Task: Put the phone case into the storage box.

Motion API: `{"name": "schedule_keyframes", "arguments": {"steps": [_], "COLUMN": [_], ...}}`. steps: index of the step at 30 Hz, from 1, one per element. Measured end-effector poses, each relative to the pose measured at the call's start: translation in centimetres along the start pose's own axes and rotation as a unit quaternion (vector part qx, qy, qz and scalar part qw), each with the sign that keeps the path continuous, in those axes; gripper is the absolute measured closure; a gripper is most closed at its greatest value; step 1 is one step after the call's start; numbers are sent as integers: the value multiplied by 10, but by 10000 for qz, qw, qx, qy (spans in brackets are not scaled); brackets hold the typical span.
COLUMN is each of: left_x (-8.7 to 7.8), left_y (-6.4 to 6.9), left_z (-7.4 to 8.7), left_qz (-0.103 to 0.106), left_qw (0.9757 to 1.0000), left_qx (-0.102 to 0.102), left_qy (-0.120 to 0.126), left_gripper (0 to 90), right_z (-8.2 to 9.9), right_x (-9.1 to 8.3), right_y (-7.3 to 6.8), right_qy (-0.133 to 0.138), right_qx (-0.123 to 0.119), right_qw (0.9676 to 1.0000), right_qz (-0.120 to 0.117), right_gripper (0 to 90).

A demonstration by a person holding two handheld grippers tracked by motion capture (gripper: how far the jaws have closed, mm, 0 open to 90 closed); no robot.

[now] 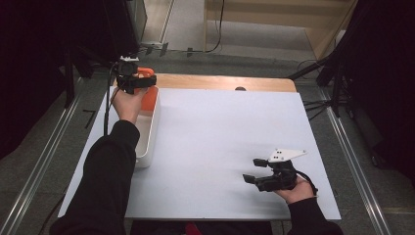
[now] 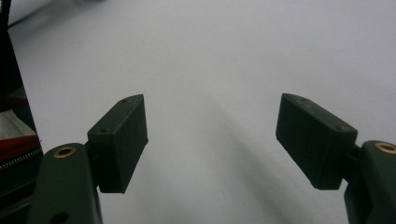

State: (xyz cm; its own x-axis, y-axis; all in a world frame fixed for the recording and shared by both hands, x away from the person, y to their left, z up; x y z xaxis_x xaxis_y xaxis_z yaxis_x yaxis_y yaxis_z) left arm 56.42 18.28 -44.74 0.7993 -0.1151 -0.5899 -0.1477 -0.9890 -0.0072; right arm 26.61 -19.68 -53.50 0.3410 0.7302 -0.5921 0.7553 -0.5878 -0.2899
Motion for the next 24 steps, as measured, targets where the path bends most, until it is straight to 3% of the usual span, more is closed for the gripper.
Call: {"name": "schedule_keyframes", "arguments": {"steps": [21,24], "left_x": [9,9], "left_y": [2,3], "left_z": [14,15], "left_qz": [-24,-92], "left_qw": [9995,9992], "left_qx": [108,205], "left_qy": [-308,-339], "left_gripper": [151,150], "right_z": [0,0], "right_x": [1,1], "right_y": [0,0], "right_qy": [-26,-17], "right_qx": [22,23], "right_qw": [10000,10000], "right_qz": [-17,-16], "right_gripper": [236,236]}}
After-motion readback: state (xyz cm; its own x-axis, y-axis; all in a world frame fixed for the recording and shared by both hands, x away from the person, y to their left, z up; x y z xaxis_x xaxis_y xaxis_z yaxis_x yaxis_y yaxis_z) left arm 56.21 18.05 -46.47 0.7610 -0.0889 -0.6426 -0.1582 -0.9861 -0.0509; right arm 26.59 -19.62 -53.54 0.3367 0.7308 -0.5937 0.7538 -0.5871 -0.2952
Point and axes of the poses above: each handheld gripper's, and its own axes: x roughly forward along the jaws, z roughly out of its underside, y roughly to its right, the point moved 7 cm from there along x, roughly forward along the jaws, and after that the axes turned 6 degrees about -z, right-handed, at the moved point
